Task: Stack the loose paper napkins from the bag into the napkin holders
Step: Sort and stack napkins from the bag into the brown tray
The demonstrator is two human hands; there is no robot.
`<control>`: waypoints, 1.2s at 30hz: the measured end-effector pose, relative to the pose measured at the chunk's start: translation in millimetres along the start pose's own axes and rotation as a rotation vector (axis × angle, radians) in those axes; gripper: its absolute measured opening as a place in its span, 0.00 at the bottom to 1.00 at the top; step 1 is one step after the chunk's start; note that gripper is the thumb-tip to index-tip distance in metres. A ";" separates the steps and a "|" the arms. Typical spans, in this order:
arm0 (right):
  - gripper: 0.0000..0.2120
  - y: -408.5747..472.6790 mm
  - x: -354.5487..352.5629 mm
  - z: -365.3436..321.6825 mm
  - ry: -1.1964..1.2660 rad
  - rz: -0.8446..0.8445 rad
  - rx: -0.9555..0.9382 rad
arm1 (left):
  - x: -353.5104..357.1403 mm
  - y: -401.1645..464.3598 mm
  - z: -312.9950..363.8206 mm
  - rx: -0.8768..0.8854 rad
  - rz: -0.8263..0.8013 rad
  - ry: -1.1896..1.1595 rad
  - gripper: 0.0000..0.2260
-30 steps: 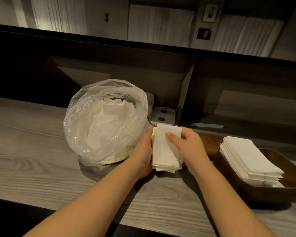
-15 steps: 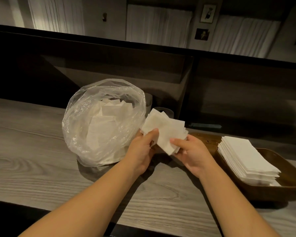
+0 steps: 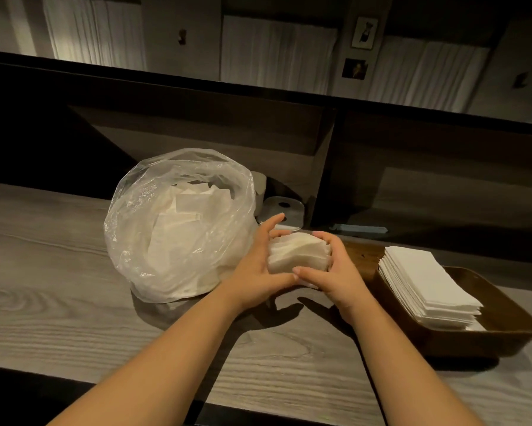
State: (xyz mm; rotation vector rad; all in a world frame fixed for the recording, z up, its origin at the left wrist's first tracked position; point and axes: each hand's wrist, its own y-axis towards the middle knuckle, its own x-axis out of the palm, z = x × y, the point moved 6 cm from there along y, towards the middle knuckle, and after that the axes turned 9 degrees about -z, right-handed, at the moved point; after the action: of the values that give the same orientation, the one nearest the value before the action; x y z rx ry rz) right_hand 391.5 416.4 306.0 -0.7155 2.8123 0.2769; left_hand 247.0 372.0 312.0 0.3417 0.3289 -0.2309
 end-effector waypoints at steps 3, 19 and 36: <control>0.43 1.8 -3.9 1.6 -0.003 -0.007 -0.004 | -1.6 1.1 -3.8 -0.037 -0.026 0.037 0.46; 0.34 6.9 -9.1 11.9 -0.151 0.169 0.041 | -1.0 0.6 -4.8 -0.090 0.021 0.083 0.39; 0.41 7.8 -5.4 13.3 -0.050 0.065 0.015 | -2.4 0.0 -4.0 -0.057 0.001 0.049 0.45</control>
State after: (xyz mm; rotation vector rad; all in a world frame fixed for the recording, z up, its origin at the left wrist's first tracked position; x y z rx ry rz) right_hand 394.5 428.7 295.7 -0.6065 2.7909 0.2799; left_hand 243.7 373.8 309.3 0.2914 0.3825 -0.2121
